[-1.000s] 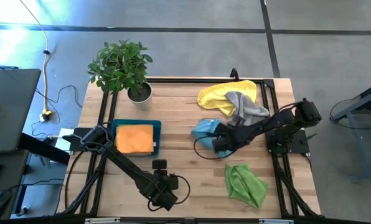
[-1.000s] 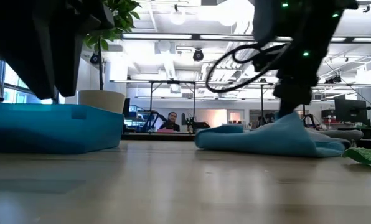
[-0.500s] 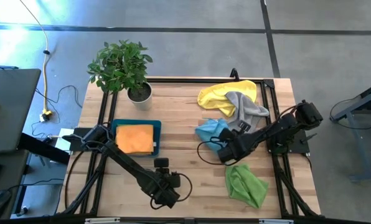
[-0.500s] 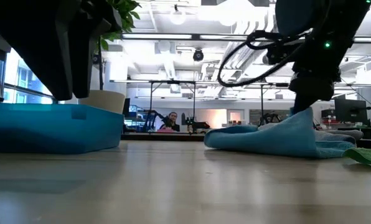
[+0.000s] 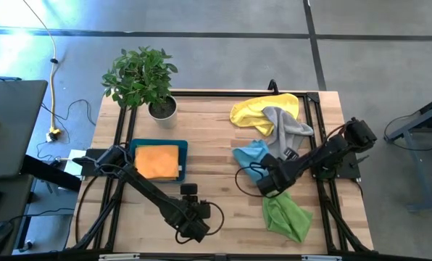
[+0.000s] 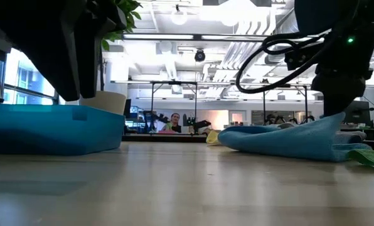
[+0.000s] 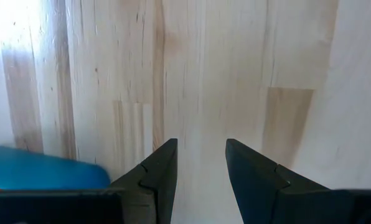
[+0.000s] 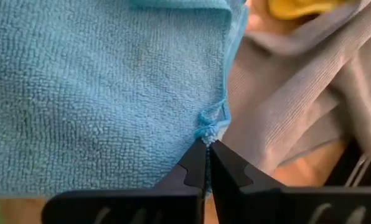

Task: Fold microfiber towels
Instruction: Fold the blue microfiber towel on the table

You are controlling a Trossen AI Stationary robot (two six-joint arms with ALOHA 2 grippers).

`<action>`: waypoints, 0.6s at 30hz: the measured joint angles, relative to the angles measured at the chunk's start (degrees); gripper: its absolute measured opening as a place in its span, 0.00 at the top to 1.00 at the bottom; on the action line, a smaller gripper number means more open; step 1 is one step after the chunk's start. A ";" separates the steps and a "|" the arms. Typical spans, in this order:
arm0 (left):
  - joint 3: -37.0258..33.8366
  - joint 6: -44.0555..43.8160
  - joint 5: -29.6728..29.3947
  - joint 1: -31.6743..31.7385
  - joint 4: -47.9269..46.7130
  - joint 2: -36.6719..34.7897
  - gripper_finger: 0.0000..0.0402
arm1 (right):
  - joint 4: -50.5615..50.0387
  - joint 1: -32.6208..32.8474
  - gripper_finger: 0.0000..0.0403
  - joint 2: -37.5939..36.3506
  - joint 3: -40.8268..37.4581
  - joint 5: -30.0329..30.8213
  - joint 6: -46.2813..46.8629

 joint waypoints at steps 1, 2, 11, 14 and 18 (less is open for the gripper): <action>0.00 0.02 0.02 0.00 0.00 0.00 0.69 | 0.22 0.15 1.00 0.00 0.00 -0.87 0.60; 0.00 0.02 0.02 0.00 0.00 0.00 0.69 | 0.49 0.35 1.00 0.00 -0.02 -1.85 1.33; 0.00 0.00 -0.61 -0.02 0.00 0.00 0.69 | 0.94 1.47 0.99 0.00 -0.04 -8.20 3.41; 0.00 -0.04 -0.90 -0.07 0.02 0.00 0.69 | 0.95 1.44 0.98 0.00 -0.04 -10.16 3.55; 0.00 -0.09 -1.07 -0.15 0.04 0.00 0.69 | 0.90 1.47 0.96 0.00 -0.04 -11.54 2.62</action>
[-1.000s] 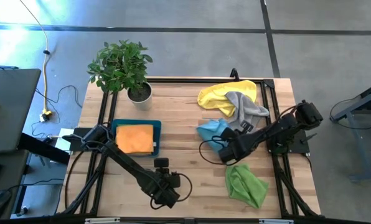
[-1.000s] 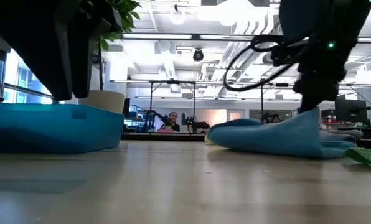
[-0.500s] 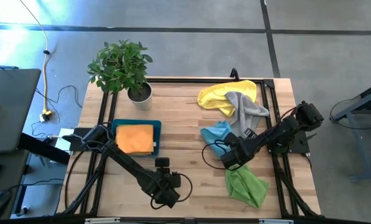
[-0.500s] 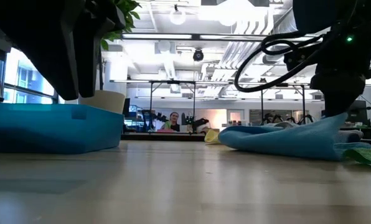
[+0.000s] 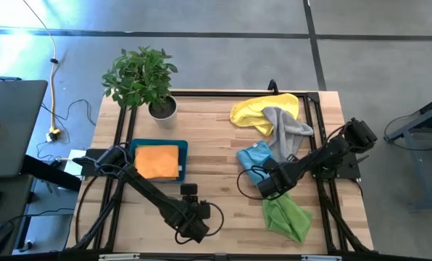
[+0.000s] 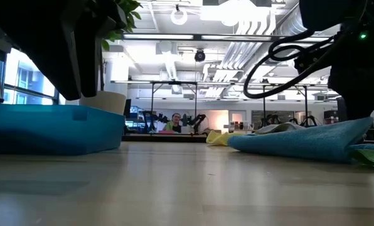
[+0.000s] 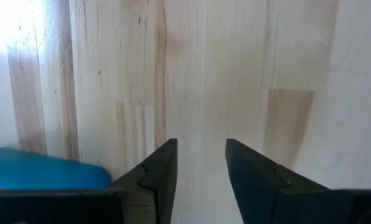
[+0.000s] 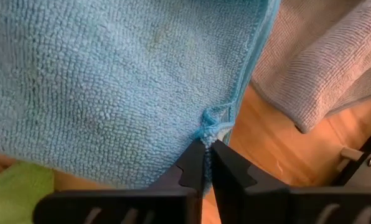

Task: Fold microfiber towels
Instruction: Fold the blue microfiber towel on the table

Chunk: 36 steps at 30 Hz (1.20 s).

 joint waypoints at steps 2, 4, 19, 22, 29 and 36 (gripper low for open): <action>0.00 0.00 0.00 0.00 0.02 0.00 0.69 | 0.02 0.00 0.92 0.00 -0.02 -0.07 -1.45; 0.00 -0.06 0.00 0.00 0.02 0.00 0.69 | -0.06 -0.01 0.86 0.00 -0.02 0.57 -3.60; 0.00 -2.46 0.96 0.15 0.62 0.00 0.69 | 8.50 4.37 0.67 0.02 -1.67 0.69 -41.98; 0.00 -2.54 1.07 0.15 1.18 0.00 0.69 | 16.32 4.43 0.69 0.02 -4.52 4.91 -46.26; 0.00 -3.06 3.04 0.10 1.39 0.00 0.69 | 34.66 2.15 0.71 -0.13 -9.99 2.83 -47.24; 0.00 -2.60 3.08 0.15 1.68 0.00 0.69 | 55.40 -2.19 0.71 0.09 -11.98 3.88 -47.98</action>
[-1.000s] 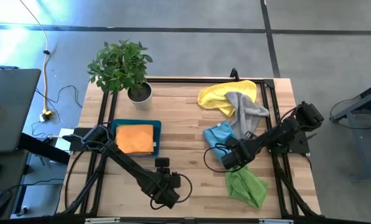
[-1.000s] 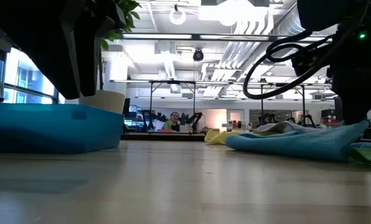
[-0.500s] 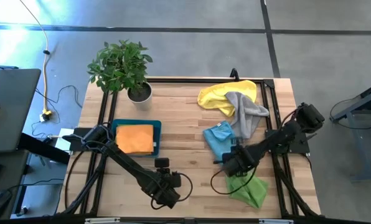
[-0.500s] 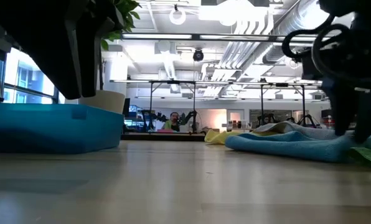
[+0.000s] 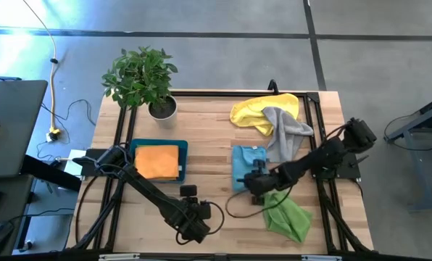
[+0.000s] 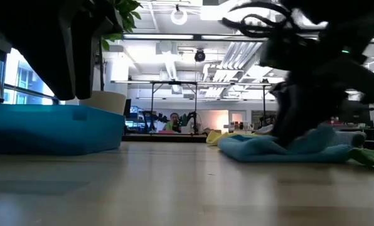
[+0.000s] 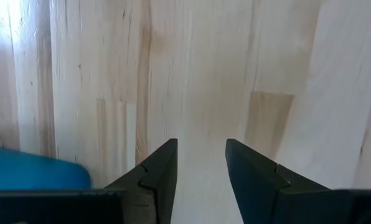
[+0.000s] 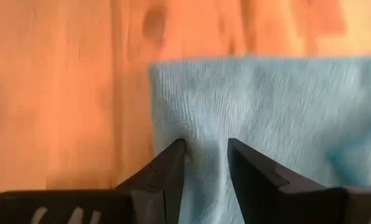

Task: Fold microfiber towels
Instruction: Fold the blue microfiber towel on the table

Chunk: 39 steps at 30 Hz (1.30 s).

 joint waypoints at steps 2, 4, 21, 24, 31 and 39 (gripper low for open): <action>0.00 0.18 -0.03 0.02 0.16 0.00 0.69 | -0.38 -1.05 0.71 -0.02 0.88 -1.32 -0.12; 0.00 1.13 -0.25 0.02 0.47 0.00 0.69 | -3.60 -1.47 0.71 -0.79 2.72 -3.31 -0.94; 0.02 12.32 -2.36 2.97 7.80 0.00 0.69 | -16.05 4.55 0.58 1.78 6.06 -0.99 -1.29; 0.02 14.60 -3.83 3.64 11.14 0.00 0.69 | -17.76 4.53 0.55 3.46 6.06 -1.02 -1.30; 0.02 15.88 -4.14 4.20 14.74 0.00 0.69 | -16.10 4.42 0.65 5.91 6.25 -1.09 -1.33; 0.02 10.32 -4.02 2.94 12.56 -0.27 0.69 | -2.44 1.93 0.93 6.84 6.01 -1.25 3.63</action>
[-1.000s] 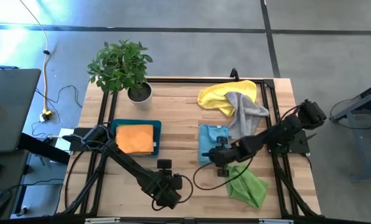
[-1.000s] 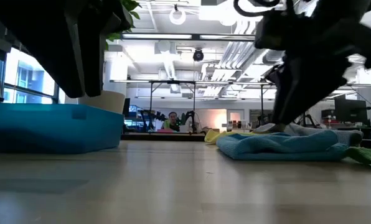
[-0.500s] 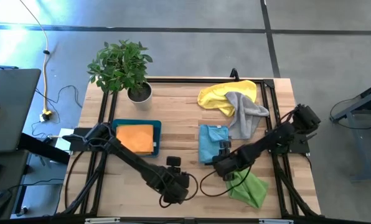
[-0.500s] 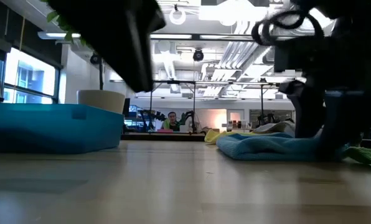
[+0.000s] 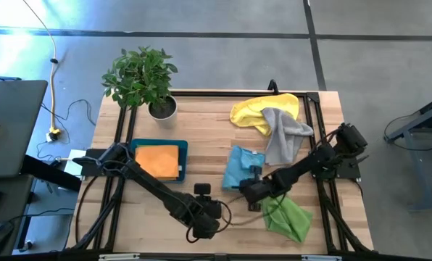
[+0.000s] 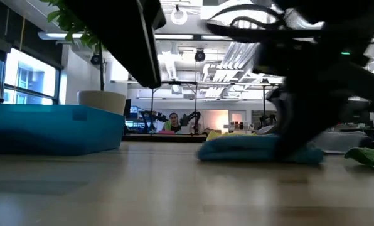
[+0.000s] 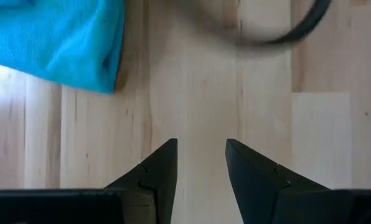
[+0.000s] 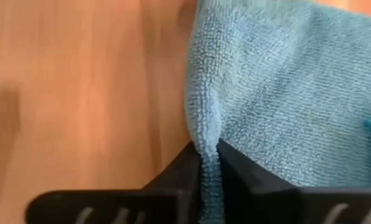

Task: Fold microfiber towels
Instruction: Fold the blue microfiber towel on the table

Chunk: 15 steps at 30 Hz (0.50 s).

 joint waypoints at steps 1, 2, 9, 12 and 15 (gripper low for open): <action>0.00 -0.78 -0.06 -0.05 -0.59 -0.08 0.69 | 1.64 -0.55 0.95 -0.06 0.00 -0.10 0.47; 0.00 -1.60 -0.11 -0.20 -1.35 -0.17 0.69 | 4.11 -1.04 0.96 -0.06 -0.02 -0.12 0.48; 0.00 -5.34 -0.35 -1.72 -4.91 -1.34 0.69 | 16.83 -4.40 0.83 -0.15 -0.02 -1.87 -4.36; 0.00 -6.56 -0.11 -2.44 -5.25 -1.34 0.69 | 18.41 -5.66 0.74 -0.17 -0.01 -3.54 -4.99; 0.00 -10.11 0.24 -2.72 -5.36 -1.34 0.69 | 18.13 -6.78 0.65 -0.20 0.00 -6.33 -4.99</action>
